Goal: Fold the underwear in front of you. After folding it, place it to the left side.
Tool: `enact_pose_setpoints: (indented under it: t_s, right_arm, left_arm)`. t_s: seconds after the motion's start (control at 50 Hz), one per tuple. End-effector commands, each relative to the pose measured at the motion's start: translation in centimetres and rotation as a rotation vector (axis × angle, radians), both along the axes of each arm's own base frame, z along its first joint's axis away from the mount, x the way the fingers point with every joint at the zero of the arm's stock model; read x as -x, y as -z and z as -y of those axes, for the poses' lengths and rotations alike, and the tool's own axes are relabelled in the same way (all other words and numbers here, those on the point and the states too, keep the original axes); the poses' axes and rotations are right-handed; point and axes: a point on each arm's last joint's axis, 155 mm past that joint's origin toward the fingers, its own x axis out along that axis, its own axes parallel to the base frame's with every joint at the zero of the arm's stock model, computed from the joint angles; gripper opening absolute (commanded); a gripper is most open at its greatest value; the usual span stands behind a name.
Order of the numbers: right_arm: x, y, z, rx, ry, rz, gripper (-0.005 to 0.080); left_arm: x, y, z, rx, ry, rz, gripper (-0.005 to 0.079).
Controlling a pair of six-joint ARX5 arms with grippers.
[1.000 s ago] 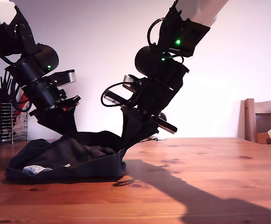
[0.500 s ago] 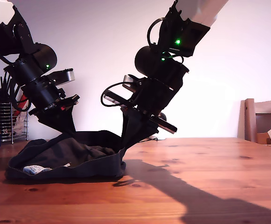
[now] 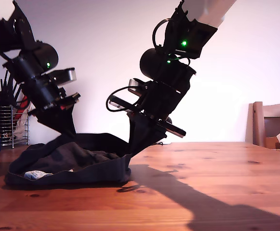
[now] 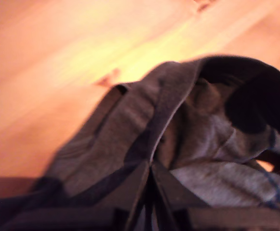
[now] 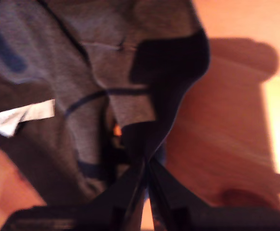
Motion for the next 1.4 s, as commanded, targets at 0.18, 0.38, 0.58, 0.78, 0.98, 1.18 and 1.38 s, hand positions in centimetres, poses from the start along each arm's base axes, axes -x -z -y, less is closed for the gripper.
enact_pose_setpoints:
  t_s: [0.18,0.38,0.58,0.78,0.98,1.18,1.38]
  right_arm:
    - [-1.5,0.1,2.7,0.122,-0.003,0.043,-0.0013]
    - [-3.6,-2.9,4.8,0.242,-0.006,0.122,-0.0013]
    - [-4.8,-5.4,5.8,0.311,-0.006,0.182,-0.0013]
    - [-3.5,-5.5,4.6,0.246,-0.032,0.126,0.0145]
    - [-3.7,-5.4,2.8,0.170,-0.040,0.124,0.0323]
    - [-3.2,-2.9,1.6,0.148,-0.067,0.069,0.0323]
    - [-2.6,-0.4,0.1,0.139,-0.100,0.035,0.0323]
  left_arm:
    - [0.5,-2.2,-2.4,-0.117,-0.022,0.041,-0.0021]
    - [0.5,-3.1,-4.2,-0.190,-0.071,0.062,-0.0021]
    - [0.5,-5.1,-5.1,-0.224,-0.099,0.106,-0.0021]
    - [0.5,-6.7,-5.0,-0.207,-0.099,0.144,-0.0021]
    - [0.7,-6.6,-4.4,-0.180,-0.081,0.135,-0.0021]
    - [0.8,-6.8,-4.2,-0.176,-0.072,0.138,-0.0021]
    - [0.7,-6.8,-4.2,-0.174,-0.073,0.144,-0.0021]
